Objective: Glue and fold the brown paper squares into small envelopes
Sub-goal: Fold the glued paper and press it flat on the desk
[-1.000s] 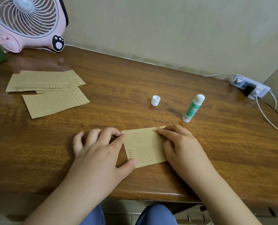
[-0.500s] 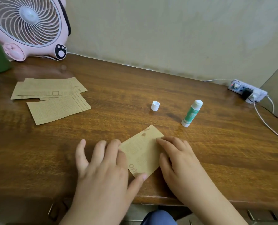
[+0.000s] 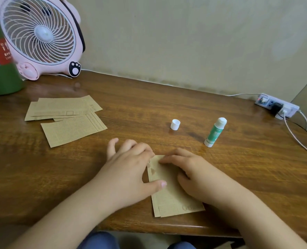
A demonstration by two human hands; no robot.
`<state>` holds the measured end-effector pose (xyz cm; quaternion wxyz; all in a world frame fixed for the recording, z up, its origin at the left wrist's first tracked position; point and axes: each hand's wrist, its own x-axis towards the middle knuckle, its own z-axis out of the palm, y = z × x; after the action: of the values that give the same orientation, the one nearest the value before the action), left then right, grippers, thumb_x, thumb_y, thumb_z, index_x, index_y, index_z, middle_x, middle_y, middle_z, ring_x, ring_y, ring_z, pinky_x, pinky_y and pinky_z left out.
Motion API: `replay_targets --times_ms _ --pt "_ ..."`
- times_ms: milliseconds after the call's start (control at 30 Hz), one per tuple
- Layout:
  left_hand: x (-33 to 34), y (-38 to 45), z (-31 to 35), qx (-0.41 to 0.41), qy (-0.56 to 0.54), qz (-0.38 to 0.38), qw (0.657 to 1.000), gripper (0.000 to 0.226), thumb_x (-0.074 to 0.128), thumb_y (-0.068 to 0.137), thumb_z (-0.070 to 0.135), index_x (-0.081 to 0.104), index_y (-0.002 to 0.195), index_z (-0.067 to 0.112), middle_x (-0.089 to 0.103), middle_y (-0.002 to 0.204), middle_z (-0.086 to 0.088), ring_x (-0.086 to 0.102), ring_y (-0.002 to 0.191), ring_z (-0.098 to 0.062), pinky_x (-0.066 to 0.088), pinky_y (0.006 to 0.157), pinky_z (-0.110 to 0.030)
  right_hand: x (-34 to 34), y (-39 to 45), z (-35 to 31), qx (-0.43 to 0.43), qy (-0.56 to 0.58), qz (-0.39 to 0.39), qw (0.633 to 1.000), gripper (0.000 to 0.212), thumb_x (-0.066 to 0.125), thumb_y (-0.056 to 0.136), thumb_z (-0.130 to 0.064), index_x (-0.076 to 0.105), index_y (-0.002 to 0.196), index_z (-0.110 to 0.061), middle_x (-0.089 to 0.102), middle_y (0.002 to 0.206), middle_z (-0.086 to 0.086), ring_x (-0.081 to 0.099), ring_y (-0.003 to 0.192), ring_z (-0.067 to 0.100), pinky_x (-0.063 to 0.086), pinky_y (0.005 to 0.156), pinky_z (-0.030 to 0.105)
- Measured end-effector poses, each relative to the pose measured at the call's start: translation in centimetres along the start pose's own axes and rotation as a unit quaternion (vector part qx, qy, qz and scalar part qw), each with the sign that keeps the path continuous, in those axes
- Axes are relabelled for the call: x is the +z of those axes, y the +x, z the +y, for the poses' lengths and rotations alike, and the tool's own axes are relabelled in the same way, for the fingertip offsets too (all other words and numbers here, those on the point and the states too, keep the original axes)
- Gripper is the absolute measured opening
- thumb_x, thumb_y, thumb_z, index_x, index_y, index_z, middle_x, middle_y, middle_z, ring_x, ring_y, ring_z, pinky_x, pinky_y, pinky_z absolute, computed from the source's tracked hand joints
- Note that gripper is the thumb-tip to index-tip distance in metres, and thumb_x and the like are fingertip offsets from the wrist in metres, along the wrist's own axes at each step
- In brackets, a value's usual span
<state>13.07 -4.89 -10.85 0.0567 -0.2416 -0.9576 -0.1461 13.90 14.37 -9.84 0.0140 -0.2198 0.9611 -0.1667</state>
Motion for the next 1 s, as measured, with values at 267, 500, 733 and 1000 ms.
replay_targets --times_ms 267,500,733,1000 --pt "1.9 -0.5 -0.1 0.005 0.000 0.064 0.998 0.062 0.034 0.073 0.072 0.067 0.106 0.032 0.056 0.110 0.026 0.049 0.111 -0.009 0.002 0.107 -0.052 2.6 -0.3 -0.4 0.064 -0.094 0.122 0.986 0.067 0.018 0.077 -0.030 0.061 0.125 -0.013 0.059 0.113 -0.001 0.055 0.103 0.019 0.047 0.086 0.026" --pt "2.9 -0.2 -0.1 0.021 0.001 0.118 0.993 0.048 0.040 0.075 0.063 0.070 0.095 0.030 0.059 0.101 0.025 0.054 0.102 -0.011 0.008 0.104 -0.055 2.6 1.0 -1.6 0.013 -0.084 0.110 0.990 0.060 0.025 0.074 -0.025 0.064 0.117 -0.016 0.062 0.106 -0.001 0.056 0.095 0.023 0.049 0.081 0.034" --pt "2.9 -0.3 -0.3 0.019 0.009 0.120 0.993 0.048 0.039 0.078 0.061 0.070 0.095 0.029 0.060 0.102 0.025 0.051 0.101 -0.009 0.009 0.105 -0.055 1.6 -0.7 0.7 0.099 -0.092 0.164 0.977 0.050 0.030 0.080 -0.019 0.068 0.111 -0.013 0.063 0.105 -0.002 0.058 0.097 0.021 0.046 0.084 0.027" --pt "2.9 -0.4 -0.3 0.017 0.020 0.112 0.993 0.047 0.039 0.079 0.059 0.070 0.097 0.029 0.060 0.103 0.024 0.054 0.100 -0.010 0.010 0.104 -0.057 2.3 0.0 -0.4 0.060 -0.136 0.136 0.980 0.051 0.029 0.078 -0.027 0.067 0.112 -0.022 0.064 0.106 -0.009 0.059 0.098 0.019 0.041 0.089 0.034"
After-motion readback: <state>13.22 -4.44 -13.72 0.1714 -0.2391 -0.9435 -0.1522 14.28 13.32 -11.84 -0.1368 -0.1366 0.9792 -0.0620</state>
